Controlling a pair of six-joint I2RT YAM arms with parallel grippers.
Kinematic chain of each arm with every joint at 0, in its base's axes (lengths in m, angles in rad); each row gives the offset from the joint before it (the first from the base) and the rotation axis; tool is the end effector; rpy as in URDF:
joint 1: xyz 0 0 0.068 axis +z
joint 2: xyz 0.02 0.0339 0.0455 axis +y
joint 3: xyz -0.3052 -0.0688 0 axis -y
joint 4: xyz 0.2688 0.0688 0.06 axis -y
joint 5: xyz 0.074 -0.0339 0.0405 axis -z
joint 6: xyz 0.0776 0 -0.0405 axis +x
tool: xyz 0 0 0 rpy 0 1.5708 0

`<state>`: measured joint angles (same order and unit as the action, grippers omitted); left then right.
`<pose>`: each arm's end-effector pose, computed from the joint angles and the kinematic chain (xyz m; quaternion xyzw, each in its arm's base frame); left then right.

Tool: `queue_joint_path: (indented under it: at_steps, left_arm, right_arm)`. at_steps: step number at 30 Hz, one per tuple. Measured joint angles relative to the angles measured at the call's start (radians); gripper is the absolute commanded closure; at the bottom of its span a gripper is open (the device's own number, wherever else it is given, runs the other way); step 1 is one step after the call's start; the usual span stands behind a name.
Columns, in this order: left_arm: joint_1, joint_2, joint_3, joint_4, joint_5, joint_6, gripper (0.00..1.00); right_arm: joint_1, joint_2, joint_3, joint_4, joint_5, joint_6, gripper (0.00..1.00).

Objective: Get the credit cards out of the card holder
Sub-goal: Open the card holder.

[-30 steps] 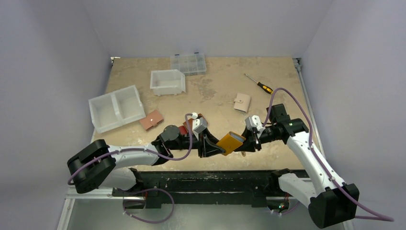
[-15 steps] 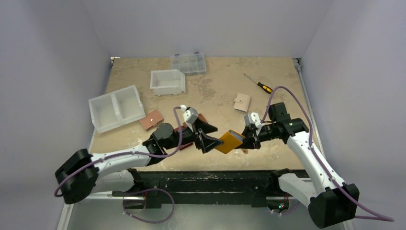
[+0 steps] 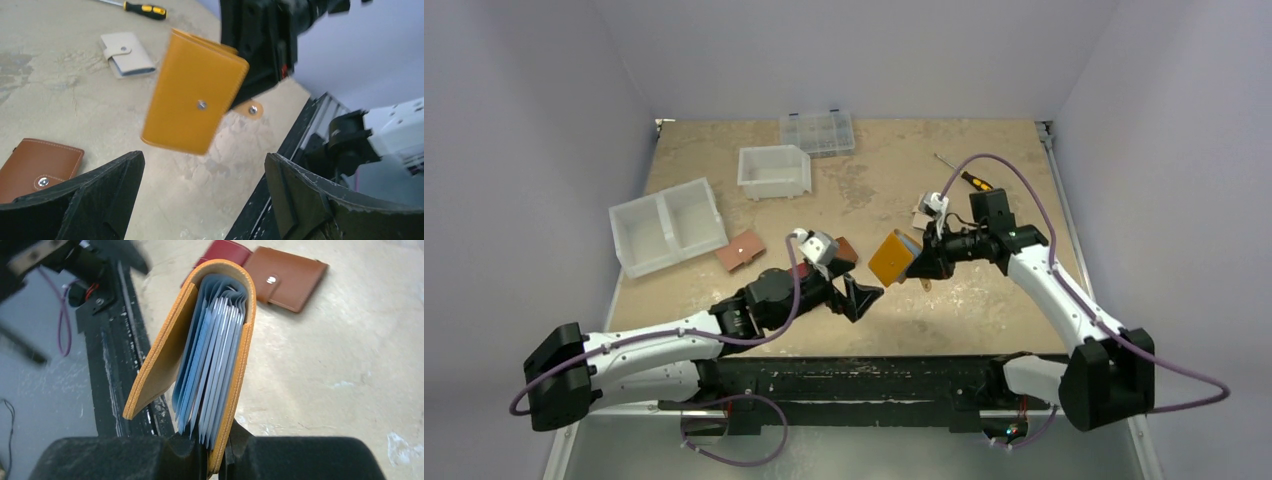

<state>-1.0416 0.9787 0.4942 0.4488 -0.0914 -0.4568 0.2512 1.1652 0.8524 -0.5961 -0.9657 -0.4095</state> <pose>0.1407 -0.2266 0.2892 0.1768 0.6975 -0.4483 0.5303 0.2228 0.1231 0.2751 -0.4144 0.7434 0.4150 0.3216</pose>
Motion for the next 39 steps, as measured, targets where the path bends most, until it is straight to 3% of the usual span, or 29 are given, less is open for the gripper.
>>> queue_joint_path:
  at_steps: [5, 15, 28, 35, 39]
  left_arm:
    - [-0.099, 0.095, 0.066, -0.069, -0.140, 0.085, 0.01]
    - [-0.100, 0.333, 0.167, -0.040, -0.267, 0.171, 0.01]
    - [-0.130, 0.512, 0.262, 0.059, -0.388, 0.220, 0.05]
    - [-0.138, 0.528, 0.289, 0.058, -0.478, 0.232, 0.29]
    - [-0.138, 0.526, 0.290, 0.048, -0.503, 0.228, 0.49]
  right_arm:
    - [-0.011, 0.119, 0.068, 0.016, 0.073, 0.082, 1.00]
    - [-0.017, 0.146, 0.068, 0.019, 0.108, 0.119, 1.00]
    - [-0.017, 0.163, 0.068, 0.014, 0.098, 0.108, 1.00]
    - [-0.017, 0.163, 0.068, 0.013, 0.084, 0.099, 1.00]
    - [-0.017, 0.163, 0.068, 0.013, 0.085, 0.095, 1.00]
